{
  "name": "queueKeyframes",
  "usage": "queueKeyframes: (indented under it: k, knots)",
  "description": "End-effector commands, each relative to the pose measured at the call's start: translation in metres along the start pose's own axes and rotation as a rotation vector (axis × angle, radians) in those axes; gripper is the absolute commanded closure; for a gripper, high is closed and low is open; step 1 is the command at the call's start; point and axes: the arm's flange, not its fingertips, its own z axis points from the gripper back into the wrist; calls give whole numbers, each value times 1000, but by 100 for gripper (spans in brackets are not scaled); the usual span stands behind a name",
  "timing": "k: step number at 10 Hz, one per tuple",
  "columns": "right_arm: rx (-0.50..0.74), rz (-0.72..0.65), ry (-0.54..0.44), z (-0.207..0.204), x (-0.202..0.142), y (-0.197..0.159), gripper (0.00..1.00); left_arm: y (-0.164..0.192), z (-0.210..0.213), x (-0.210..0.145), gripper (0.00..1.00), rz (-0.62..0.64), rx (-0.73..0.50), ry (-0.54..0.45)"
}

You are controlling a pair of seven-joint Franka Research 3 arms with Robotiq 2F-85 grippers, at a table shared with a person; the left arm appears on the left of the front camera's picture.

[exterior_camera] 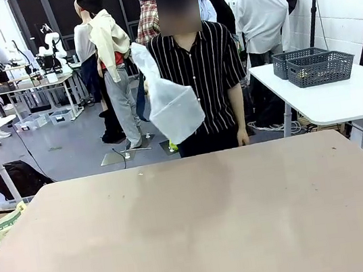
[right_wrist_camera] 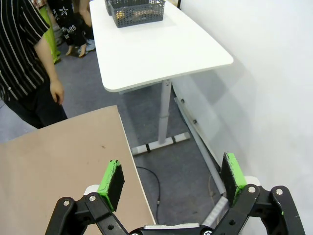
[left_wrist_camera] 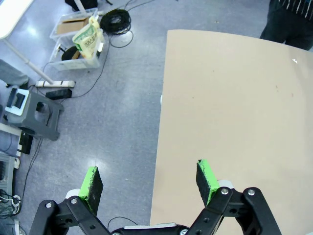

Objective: Transfer purchased items from the store into the shopping bag.
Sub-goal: Open the Reusable shopping bag in the center of the table.

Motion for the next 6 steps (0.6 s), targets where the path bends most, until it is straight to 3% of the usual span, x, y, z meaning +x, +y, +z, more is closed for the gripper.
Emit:
queueKeyframes:
  k: [1, 6]
  knots:
    - [-1, 17, 10, 0, -1, 0, 0, 1, 1, 0, 0, -19, 6, -1]
    - [-1, 17, 10, 0, -1, 0, 0, 1, 1, 0, 0, -19, 6, -1]
